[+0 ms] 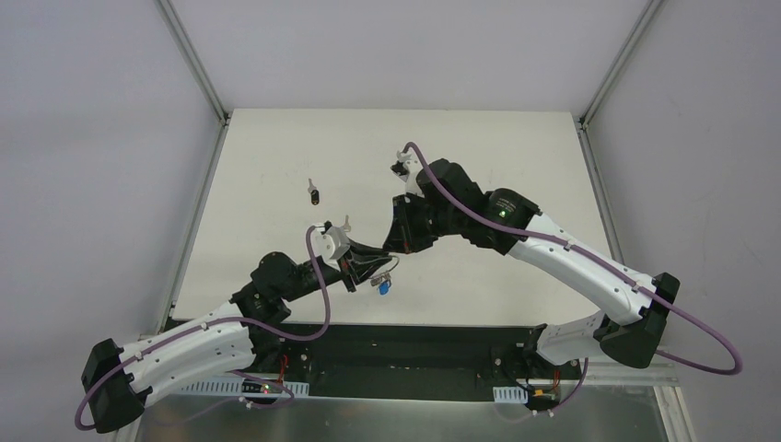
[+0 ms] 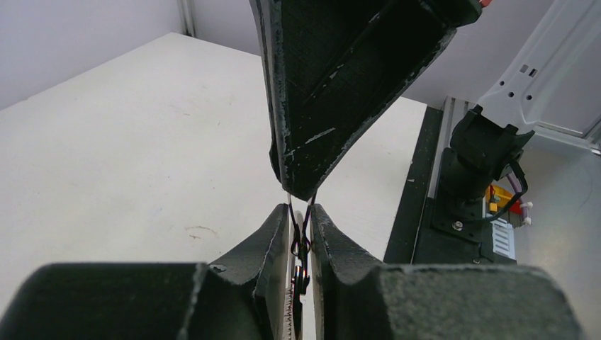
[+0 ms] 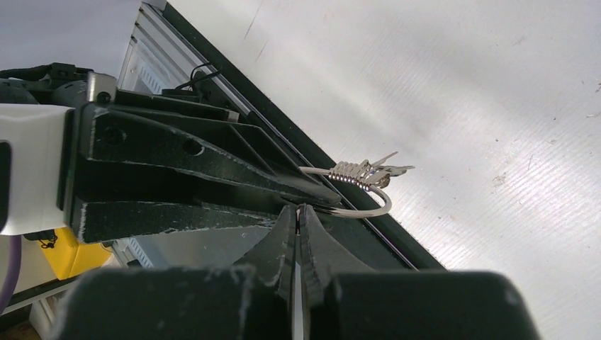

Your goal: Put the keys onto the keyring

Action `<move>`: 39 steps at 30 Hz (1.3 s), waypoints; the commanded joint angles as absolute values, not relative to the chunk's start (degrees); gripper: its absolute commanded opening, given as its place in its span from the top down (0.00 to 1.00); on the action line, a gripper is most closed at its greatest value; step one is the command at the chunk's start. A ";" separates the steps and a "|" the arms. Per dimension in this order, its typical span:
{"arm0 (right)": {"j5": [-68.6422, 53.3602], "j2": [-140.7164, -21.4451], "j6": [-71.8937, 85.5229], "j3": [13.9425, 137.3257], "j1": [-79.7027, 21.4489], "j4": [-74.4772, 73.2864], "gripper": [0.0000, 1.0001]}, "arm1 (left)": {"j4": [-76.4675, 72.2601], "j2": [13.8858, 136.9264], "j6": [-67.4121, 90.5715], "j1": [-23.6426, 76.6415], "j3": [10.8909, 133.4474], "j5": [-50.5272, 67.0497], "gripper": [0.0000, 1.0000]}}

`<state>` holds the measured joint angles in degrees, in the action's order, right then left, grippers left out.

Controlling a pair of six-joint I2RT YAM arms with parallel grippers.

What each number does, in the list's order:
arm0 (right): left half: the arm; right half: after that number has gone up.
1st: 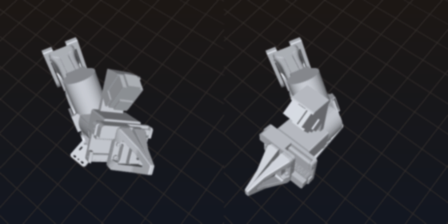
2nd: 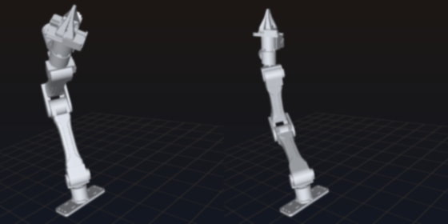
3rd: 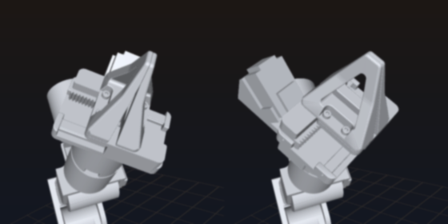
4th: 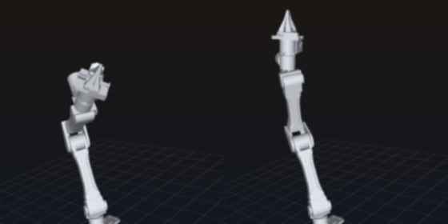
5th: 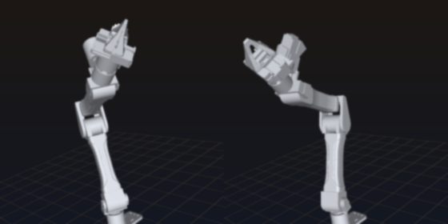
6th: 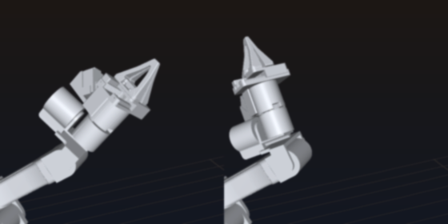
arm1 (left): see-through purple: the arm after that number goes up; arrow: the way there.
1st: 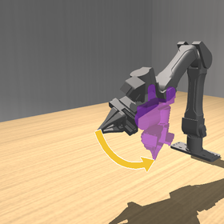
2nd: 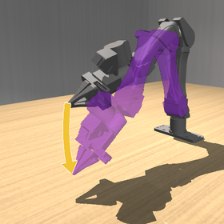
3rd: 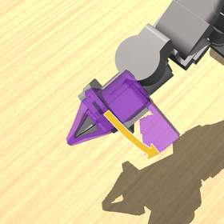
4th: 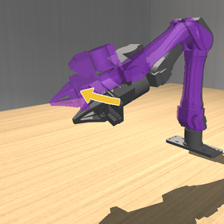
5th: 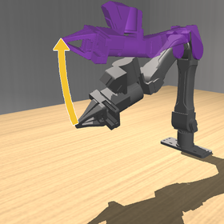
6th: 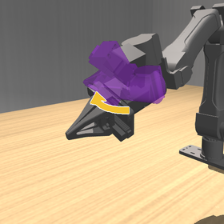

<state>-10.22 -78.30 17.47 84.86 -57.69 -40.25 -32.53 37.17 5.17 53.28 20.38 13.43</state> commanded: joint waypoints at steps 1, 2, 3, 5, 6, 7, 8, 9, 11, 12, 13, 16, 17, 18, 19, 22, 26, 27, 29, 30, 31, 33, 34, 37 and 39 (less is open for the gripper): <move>-10.59 -77.35 17.93 87.44 -58.40 -38.10 1.00 | -33.49 37.57 5.63 53.26 21.98 14.97 0.82; -10.52 -77.41 17.91 87.49 -58.40 -38.18 1.00 | -33.49 37.46 5.56 53.24 21.93 14.90 0.79; -10.47 -77.36 17.86 87.53 -58.38 -38.23 1.00 | -33.49 37.37 5.55 53.23 21.89 14.82 0.78; -10.42 -77.34 17.93 87.62 -58.44 -38.31 1.00 | -33.32 37.09 5.46 53.25 21.84 14.62 0.75; -10.37 -77.39 17.92 87.65 -58.40 -38.40 1.00 | -33.31 36.97 5.40 53.23 21.74 14.59 0.74; -10.37 -77.40 17.92 87.63 -58.50 -38.36 1.00 | -33.31 36.81 5.37 53.22 21.71 14.48 0.74; -10.38 -77.35 17.85 87.63 -58.53 -38.39 1.00 | -33.31 36.70 5.28 53.22 21.64 14.43 0.73; -10.37 -77.36 17.84 87.61 -58.47 -38.45 1.00 | -33.35 36.54 5.34 53.18 21.56 14.34 0.73; -10.33 -77.42 17.84 87.63 -58.53 -38.48 1.00 | -33.47 36.35 5.27 53.23 21.45 14.54 0.73; -10.30 -77.49 17.79 87.68 -58.51 -38.47 1.00 | -33.49 36.30 5.27 53.19 21.52 14.63 0.73; -10.26 -77.44 17.76 87.71 -58.52 -38.49 1.00 | -33.49 36.26 5.27 53.22 21.49 14.74 0.72; -10.12 -77.52 17.75 87.80 -58.51 -38.57 1.00 | -33.57 36.21 5.37 53.17 21.45 14.84 0.72; -10.11 -77.49 17.68 87.80 -58.52 -38.58 1.00 | -33.57 36.11 5.41 53.17 21.45 14.85 0.72; -10.06 -77.56 17.68 87.80 -58.51 -38.66 1.00 | -33.57 36.06 5.37 53.18 21.45 14.89 0.72; -10.12 -77.55 17.68 87.85 -58.53 -38.67 1.00 | -33.57 36.03 5.37 53.25 21.45 14.92 0.73; -10.23 -77.61 17.74 87.90 -58.53 -38.65 1.00 | -33.57 35.82 5.27 53.18 21.45 14.83 0.93; -10.00 -77.78 17.50 87.82 -58.61 -38.83 1.00 | -34.49 34.56 6.25 53.19 21.18 14.20 1.00; -9.81 -77.84 17.49 87.73 -58.61 -38.92 1.00 | -35.17 33.97 6.72 53.22 20.96 14.33 1.00; -9.67 -77.91 17.60 87.56 -58.56 -38.94 1.00 | -35.25 32.98 7.28 53.23 20.94 13.88 1.00; -9.67 -77.88 17.61 87.54 -58.60 -38.89 1.00 | -35.03 32.62 7.34 53.18 20.92 13.68 1.00; -9.59 -77.85 17.62 87.43 -58.70 -38.94 1.00 | -34.72 32.42 7.40 53.23 20.92 13.44 1.00; -9.41 -77.87 17.67 87.44 -58.69 -38.92 1.00 | -34.29 32.43 7.53 53.20 20.92 13.35 1.00; -9.41 -78.00 17.75 87.53 -58.69 -38.93 1.00 | -34.42 32.54 7.63 53.20 21.01 13.79 1.00; -9.28 -78.23 17.90 87.92 -58.82 -38.85 1.00 | -32.82 33.22 7.04 53.19 22.01 15.84 1.00; -9.02 -78.16 17.91 88.13 -58.94 -38.97 1.00 | -32.61 33.32 6.79 53.26 22.00 16.36 0.93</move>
<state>-10.04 -78.32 17.54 85.60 -58.61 -39.16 -30.13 33.65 6.66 53.28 20.36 13.67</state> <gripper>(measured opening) 0.010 0.041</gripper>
